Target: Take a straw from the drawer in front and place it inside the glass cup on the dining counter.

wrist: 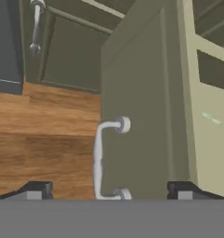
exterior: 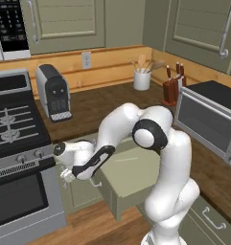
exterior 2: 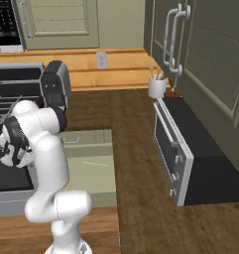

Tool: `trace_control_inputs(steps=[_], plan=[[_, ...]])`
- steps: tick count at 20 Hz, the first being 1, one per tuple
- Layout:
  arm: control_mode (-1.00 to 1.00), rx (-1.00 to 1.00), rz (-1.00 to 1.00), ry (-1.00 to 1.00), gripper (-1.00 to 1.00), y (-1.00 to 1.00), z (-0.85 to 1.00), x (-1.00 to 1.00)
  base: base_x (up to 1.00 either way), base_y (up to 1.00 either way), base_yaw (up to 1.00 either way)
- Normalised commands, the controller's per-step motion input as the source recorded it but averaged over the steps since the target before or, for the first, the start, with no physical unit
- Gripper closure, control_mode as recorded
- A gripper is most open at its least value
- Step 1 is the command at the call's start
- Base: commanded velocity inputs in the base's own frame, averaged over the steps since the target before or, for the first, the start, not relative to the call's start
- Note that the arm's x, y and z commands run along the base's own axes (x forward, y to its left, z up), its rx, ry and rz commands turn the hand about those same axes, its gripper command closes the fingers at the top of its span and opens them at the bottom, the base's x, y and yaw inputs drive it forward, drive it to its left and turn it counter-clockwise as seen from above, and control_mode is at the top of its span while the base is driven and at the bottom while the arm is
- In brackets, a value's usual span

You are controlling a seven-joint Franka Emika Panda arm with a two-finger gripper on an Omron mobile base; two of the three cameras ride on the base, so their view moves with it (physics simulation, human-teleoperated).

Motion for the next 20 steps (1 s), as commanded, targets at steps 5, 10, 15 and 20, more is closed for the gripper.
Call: trace_control_inputs(steps=[5, 10, 15, 20], plan=[[-1.0, 0.62, 0.0, 0.19, -1.0, -0.22, 0.95, -0.38, 0.0, 0.0, 0.0], [-1.0, 0.32, 0.0, 0.04, -1.0, -0.69, 0.98, -0.12, 0.0, 0.0, 0.0], [-1.0, 0.06, -0.08, 0.07, -1.0, -0.93, 0.32, 0.08, 0.0, 0.0, 0.0], [-1.0, -0.04, -0.07, 0.03, -1.0, -0.52, 0.0, 0.34, 0.0, 0.0, 0.0]])
